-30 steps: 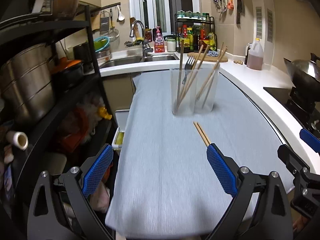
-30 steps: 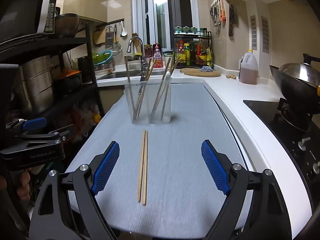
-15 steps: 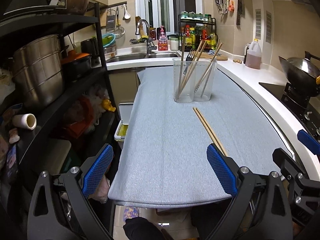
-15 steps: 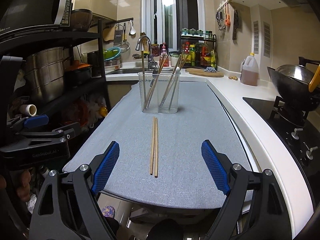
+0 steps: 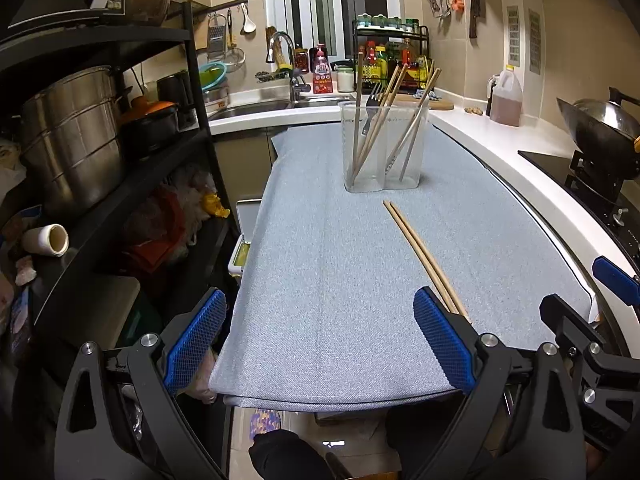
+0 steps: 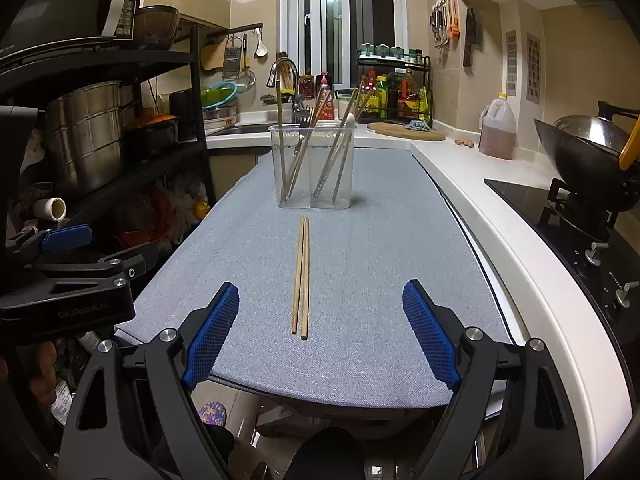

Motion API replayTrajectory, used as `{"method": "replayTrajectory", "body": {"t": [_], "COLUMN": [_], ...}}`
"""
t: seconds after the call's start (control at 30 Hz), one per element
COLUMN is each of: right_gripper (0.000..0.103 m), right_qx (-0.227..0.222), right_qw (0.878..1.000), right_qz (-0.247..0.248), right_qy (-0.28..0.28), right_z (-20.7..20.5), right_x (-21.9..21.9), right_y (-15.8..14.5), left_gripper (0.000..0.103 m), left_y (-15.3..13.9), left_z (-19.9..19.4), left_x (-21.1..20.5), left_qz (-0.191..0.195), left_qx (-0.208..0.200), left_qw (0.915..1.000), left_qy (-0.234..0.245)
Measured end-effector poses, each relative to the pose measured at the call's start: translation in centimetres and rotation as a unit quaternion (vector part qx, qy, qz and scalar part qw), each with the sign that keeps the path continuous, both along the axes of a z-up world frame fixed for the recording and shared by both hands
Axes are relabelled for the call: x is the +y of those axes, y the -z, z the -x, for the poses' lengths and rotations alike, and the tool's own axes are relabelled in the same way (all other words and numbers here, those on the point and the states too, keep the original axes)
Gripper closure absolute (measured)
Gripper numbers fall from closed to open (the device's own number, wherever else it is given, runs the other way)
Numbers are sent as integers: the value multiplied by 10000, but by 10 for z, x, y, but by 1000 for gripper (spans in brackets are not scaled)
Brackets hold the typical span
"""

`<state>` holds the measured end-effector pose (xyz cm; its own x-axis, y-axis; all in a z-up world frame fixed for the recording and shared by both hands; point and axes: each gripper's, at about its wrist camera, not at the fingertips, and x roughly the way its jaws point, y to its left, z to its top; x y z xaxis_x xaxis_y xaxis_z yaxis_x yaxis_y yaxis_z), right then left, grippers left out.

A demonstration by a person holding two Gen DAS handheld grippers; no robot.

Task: Organize utensils
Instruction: 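Withdraw both tools back toward the last two chopsticks on the cloth, then grasp a wooden chopstick with the right tool while the left tool grasps the other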

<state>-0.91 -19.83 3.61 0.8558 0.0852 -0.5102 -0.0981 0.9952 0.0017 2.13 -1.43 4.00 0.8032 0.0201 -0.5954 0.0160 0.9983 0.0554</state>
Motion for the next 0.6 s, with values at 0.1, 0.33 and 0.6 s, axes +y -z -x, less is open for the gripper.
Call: {"method": "replayTrajectory", "body": {"t": [0.1,0.33,0.6], "right_gripper": [20,25,59], "right_qx": [78,332,671], "right_qw": [10000,9993,9972], "right_qz": [-42,-127,-276], "right_qy": [33,83,-185], "right_z": [-5,-18,-35], "right_x": [-3,-5,-5], "right_y": [5,26,52], "left_gripper": [11,11,11], "left_y": [5,17,27], "left_z": [-3,-9,-18], "left_x": [0,-2,-4], "left_qz": [17,-40,-112], "left_qx": [63,215,326], "left_qw": [10000,9998,9994], "left_qy": [1,23,34]}}
